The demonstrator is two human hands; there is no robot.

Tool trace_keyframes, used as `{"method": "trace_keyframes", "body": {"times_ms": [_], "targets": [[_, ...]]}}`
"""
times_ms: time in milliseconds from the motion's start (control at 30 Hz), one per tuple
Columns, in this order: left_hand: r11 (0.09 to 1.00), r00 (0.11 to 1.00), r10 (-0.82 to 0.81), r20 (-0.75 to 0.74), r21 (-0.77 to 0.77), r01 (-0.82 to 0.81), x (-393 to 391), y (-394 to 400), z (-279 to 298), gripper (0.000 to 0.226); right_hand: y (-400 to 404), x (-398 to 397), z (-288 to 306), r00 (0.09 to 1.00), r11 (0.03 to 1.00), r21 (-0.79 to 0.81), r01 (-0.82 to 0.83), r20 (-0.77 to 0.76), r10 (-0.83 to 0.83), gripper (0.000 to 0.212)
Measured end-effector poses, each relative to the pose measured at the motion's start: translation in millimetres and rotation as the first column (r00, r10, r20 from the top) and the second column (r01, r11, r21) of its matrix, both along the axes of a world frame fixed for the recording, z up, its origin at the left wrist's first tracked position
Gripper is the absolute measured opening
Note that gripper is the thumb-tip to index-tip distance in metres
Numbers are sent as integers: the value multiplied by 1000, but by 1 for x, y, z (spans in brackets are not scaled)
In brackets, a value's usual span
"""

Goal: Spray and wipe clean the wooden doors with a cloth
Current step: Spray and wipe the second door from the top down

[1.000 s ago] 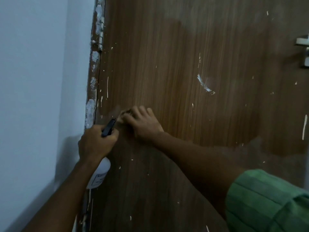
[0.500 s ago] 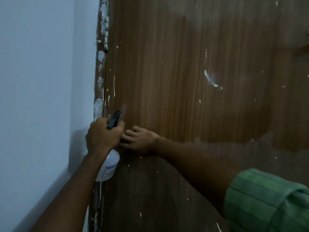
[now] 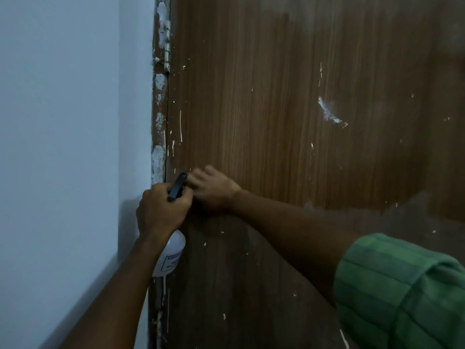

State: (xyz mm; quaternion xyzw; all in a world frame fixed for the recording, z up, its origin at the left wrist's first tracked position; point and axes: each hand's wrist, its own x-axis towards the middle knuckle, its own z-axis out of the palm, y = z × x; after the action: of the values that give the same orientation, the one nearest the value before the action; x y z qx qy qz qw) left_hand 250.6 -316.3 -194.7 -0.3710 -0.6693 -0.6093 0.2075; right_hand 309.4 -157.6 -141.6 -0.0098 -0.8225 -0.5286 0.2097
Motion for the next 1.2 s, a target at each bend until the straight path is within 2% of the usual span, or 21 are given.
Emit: {"method": "trace_keyframes", "body": {"times_ms": [67, 100, 167, 200, 267, 300, 333, 400, 467, 533, 600, 700, 733, 767, 833, 900, 933, 1000, 1100, 1133, 1200], "targets": [[1000, 1000, 4, 12, 6, -5, -2, 1, -2, 39, -1, -4, 20, 952, 984, -172, -43, -305, -12, 71], [1000, 1000, 9, 17, 9, -9, -3, 1, -4, 38, -3, -5, 22, 923, 973, -224, -62, -384, -30, 72], [1000, 1000, 5, 29, -3, -4, -6, 1, -9, 36, -3, -11, 3, 902, 957, -256, -134, -432, 10, 75], [1000, 999, -3, 38, -9, 3, -8, 0, -11, 36, -4, -11, -10, 924, 961, -239, -139, -379, 39, 76], [1000, 999, -12, 50, -26, 13, -9, 0, -14, 34, -2, -7, -34, 997, 993, -104, -47, -71, 40, 73], [999, 999, -12, 45, -36, 13, -9, -1, -15, 33, -3, -3, -38, 995, 999, -38, 0, 95, 4, 71], [999, 999, -8, 34, -41, 9, -9, -2, -16, 32, -5, -3, -35, 988, 1000, 23, 8, 157, -11, 69], [999, 1000, 7, 22, -41, -6, -7, -3, -16, 34, -12, -11, -17, 999, 1000, 10, 0, 47, -1, 63], [1000, 999, 13, 44, -25, -12, -8, -5, -15, 35, -23, -22, 4, 974, 986, -168, -18, -224, -20, 63], [1000, 998, 13, 68, -4, -13, -9, -5, -13, 33, -29, -31, 9, 931, 953, -300, -41, -357, -72, 65], [1000, 998, 11, 65, -2, -11, -12, -5, -14, 32, -28, -38, -9, 958, 961, -276, -22, -282, -59, 61], [1000, 998, 8, 64, 8, -9, -14, -4, -14, 31, -16, -41, -37, 994, 998, -34, 48, 97, -44, 54], [1000, 998, 10, 66, 7, -10, -14, -4, -14, 30, -12, -43, -36, 989, 998, 29, 51, 138, -55, 53], [1000, 998, 9, 64, 1, -9, -15, -4, -14, 30, -13, -46, -31, 993, 998, 39, 55, 101, -59, 53], [1000, 997, 6, 72, -16, -4, -14, -5, -14, 29, -19, -49, -16, 987, 993, -109, 41, -151, -57, 56], [1000, 995, 16, 97, -20, -14, -14, -7, -16, 28, -26, -52, -10, 920, 964, -264, -44, -386, -64, 57], [1000, 995, 13, 103, -23, -11, -13, -5, -18, 28, -25, -54, -14, 901, 957, -280, -72, -431, -59, 56], [999, 994, 0, 110, -43, 5, -14, -4, -26, 28, -21, -58, -31, 941, 968, -249, -31, -335, -56, 55], [999, 991, -2, 134, -47, 8, -16, -5, -39, 29, -9, -56, -52, 996, 992, -117, 37, 87, -27, 53], [998, 991, 4, 135, -60, 4, -17, -6, -41, 31, -6, -53, -50, 992, 996, -89, 9, 125, 2, 52], [990, 991, 4, 133, -137, 15, -18, -5, -47, 34, -2, -48, -41, 994, 986, -127, -112, -11, 111, 54]]}}
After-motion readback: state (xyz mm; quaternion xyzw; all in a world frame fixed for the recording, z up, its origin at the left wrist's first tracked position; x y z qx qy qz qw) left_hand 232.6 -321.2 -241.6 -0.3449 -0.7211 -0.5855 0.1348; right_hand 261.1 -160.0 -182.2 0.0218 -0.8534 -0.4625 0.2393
